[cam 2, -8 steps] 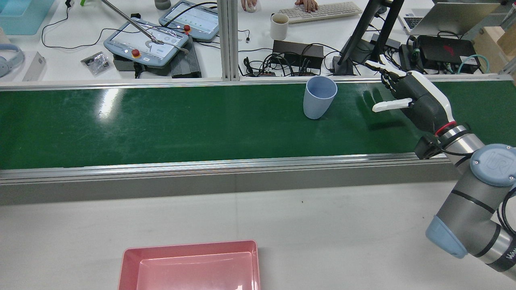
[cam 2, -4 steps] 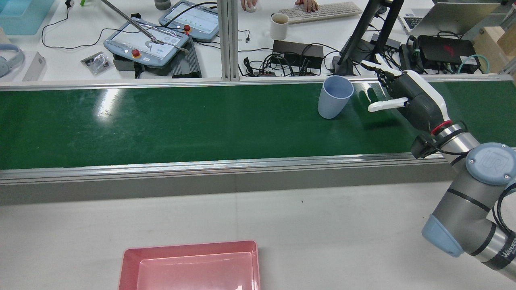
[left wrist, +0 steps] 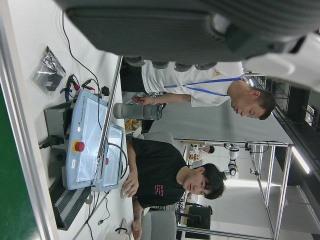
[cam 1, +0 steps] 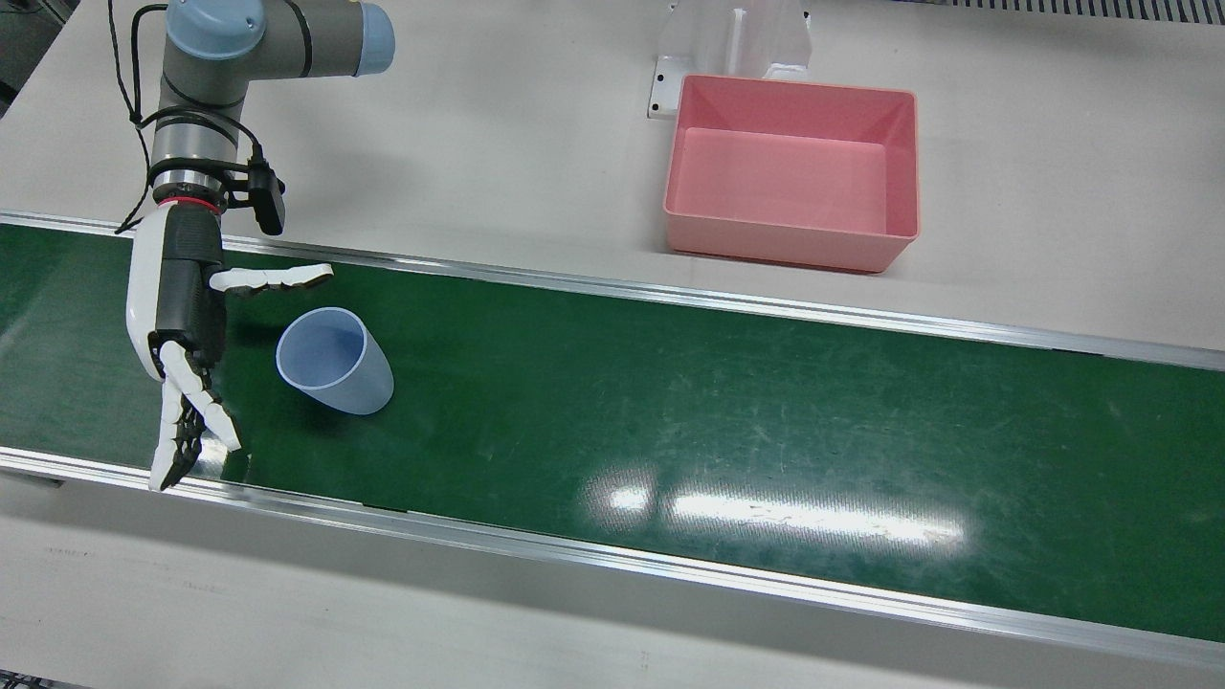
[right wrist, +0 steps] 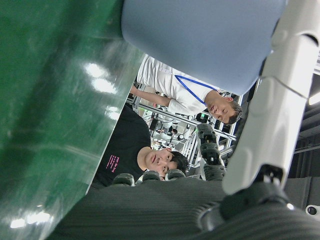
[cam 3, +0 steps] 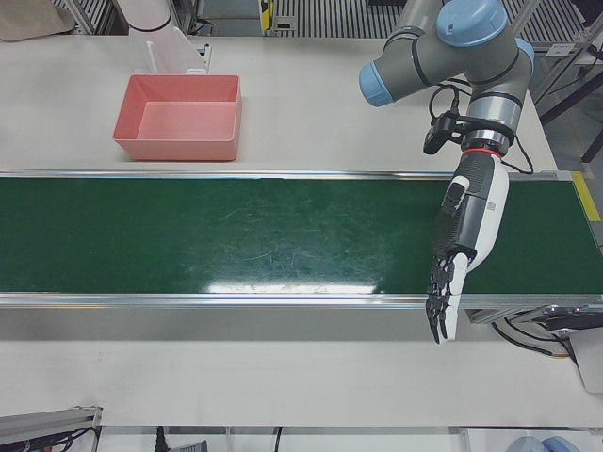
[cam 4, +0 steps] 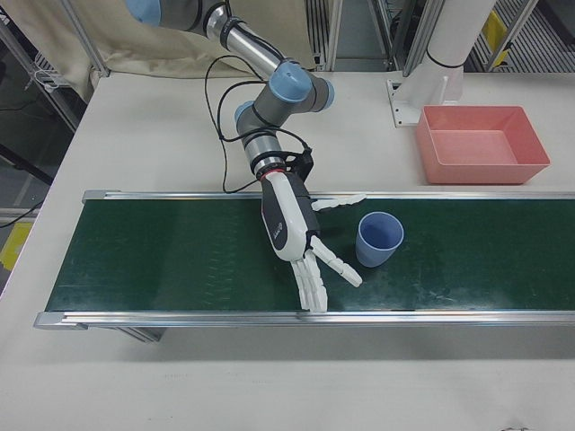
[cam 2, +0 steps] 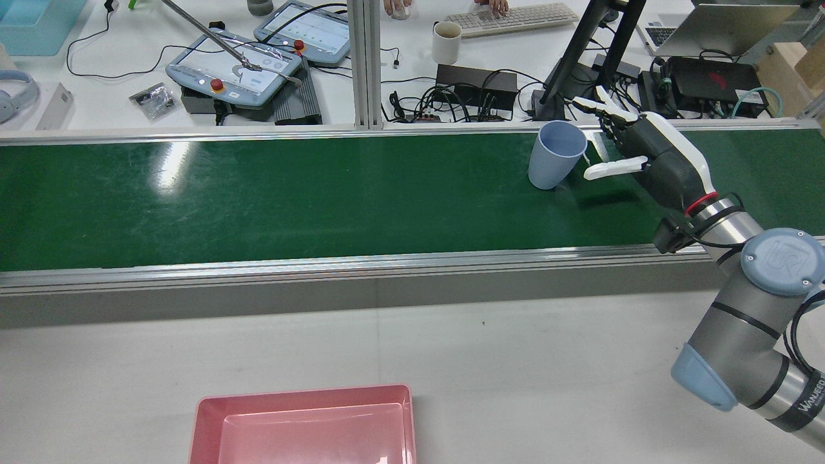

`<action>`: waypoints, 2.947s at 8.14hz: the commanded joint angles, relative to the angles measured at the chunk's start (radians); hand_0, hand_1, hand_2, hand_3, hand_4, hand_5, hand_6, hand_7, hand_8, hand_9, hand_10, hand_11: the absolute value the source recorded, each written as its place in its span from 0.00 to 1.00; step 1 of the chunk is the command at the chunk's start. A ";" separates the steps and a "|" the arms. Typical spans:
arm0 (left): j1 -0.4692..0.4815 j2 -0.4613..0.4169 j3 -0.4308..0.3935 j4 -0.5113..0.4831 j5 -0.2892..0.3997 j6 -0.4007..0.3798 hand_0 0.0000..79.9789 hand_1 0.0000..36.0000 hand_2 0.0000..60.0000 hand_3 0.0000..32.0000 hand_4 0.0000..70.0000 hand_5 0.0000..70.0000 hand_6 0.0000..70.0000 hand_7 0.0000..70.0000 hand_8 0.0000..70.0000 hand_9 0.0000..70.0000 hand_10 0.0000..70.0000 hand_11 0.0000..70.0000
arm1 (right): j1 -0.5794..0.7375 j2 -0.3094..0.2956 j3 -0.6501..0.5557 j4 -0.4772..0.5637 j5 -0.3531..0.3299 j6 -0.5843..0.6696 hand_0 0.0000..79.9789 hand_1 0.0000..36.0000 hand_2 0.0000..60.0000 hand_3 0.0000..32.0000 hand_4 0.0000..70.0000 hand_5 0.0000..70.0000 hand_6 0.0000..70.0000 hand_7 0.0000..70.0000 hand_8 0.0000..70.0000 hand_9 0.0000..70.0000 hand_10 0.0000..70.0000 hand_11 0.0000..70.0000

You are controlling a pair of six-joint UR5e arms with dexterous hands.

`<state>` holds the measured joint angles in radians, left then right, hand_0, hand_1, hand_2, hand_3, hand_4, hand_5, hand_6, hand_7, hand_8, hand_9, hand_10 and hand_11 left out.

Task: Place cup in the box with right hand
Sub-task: 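Close the right hand fingers around the blue cup and lift it, then carry the blue cup with the right hand over the pink box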

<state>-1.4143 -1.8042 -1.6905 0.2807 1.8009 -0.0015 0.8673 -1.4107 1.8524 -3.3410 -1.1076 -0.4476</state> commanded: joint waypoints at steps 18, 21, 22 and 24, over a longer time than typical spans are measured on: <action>0.000 0.000 -0.002 0.000 0.000 0.000 0.00 0.00 0.00 0.00 0.00 0.00 0.00 0.00 0.00 0.00 0.00 0.00 | -0.051 0.018 0.206 0.000 0.127 -0.031 0.57 0.68 1.00 0.00 0.17 0.20 0.31 0.95 0.79 1.00 0.36 0.54; 0.000 0.000 -0.002 0.000 0.000 0.000 0.00 0.00 0.00 0.00 0.00 0.00 0.00 0.00 0.00 0.00 0.00 0.00 | -0.237 0.074 0.354 0.002 0.149 -0.225 0.58 0.68 1.00 0.00 0.24 0.19 0.31 0.97 0.78 1.00 0.36 0.55; 0.000 0.000 -0.002 0.000 0.000 0.000 0.00 0.00 0.00 0.00 0.00 0.00 0.00 0.00 0.00 0.00 0.00 0.00 | -0.363 0.108 0.426 0.003 0.172 -0.361 0.58 0.68 1.00 0.00 0.26 0.19 0.31 0.98 0.78 1.00 0.36 0.55; 0.000 0.000 0.000 0.000 0.000 0.000 0.00 0.00 0.00 0.00 0.00 0.00 0.00 0.00 0.00 0.00 0.00 0.00 | -0.523 0.118 0.488 0.003 0.172 -0.492 0.59 0.70 1.00 0.00 0.41 0.19 0.32 1.00 0.79 1.00 0.38 0.57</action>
<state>-1.4143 -1.8042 -1.6920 0.2807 1.8009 -0.0015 0.5218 -1.3115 2.2625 -3.3380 -0.9453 -0.7878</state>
